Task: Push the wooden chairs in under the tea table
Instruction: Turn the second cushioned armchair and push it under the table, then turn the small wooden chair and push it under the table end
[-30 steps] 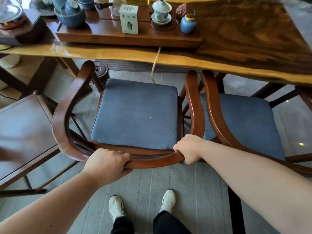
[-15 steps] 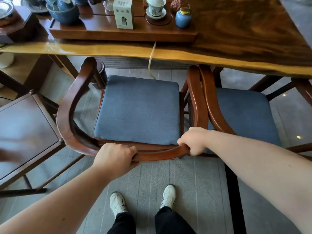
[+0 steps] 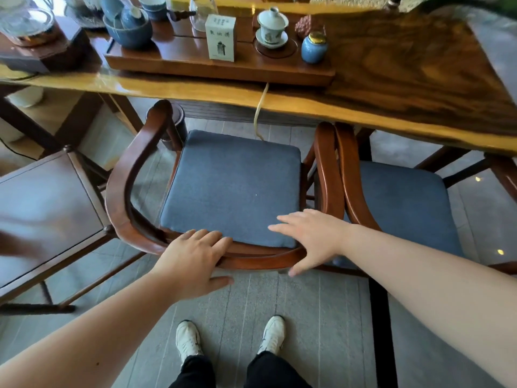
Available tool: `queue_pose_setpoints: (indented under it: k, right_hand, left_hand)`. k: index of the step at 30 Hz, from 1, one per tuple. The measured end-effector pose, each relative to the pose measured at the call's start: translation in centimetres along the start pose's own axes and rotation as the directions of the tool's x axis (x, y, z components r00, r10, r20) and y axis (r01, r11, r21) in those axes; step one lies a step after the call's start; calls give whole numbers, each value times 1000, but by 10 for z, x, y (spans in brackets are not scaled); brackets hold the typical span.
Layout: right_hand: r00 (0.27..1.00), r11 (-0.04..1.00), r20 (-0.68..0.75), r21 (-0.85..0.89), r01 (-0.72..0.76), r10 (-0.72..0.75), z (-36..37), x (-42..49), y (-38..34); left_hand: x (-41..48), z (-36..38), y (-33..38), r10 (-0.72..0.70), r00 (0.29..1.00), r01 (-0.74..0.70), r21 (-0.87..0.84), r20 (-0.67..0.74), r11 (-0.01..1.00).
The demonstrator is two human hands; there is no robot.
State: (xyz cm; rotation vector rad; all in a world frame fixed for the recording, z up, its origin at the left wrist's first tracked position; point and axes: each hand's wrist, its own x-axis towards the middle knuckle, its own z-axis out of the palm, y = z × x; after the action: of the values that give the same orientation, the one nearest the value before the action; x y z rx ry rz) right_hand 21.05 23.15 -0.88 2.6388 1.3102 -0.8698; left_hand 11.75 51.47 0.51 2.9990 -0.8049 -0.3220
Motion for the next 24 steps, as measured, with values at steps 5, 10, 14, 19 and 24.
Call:
queue_pose_setpoints:
  k: [5, 10, 14, 19, 24]
  right_hand:
    - [975, 991, -200, -102, 81, -100, -47, 13, -21]
    - [918, 955, -328, -263, 137, -222, -103, 45, -54]
    - [870, 924, -385, -338, 178, -308, -142, 76, -93]
    - [821, 879, -401, -418, 232, -407, -174, 116, -149]
    - [806, 845, -372, -462, 271, -461, -193, 162, -200]
  left_hand:
    - [-27, -30, -17, -103, 992, 109, 90, -67, 990]
    - [-69, -63, -47, -282, 949, 307, 212, -137, 928]
    - [-114, -78, -75, -421, 892, 451, 254, -167, 855]
    - [-174, -83, -117, -518, 845, 534, 253, -132, 807]
    - [-237, -75, -168, -603, 792, 606, 232, -94, 761]
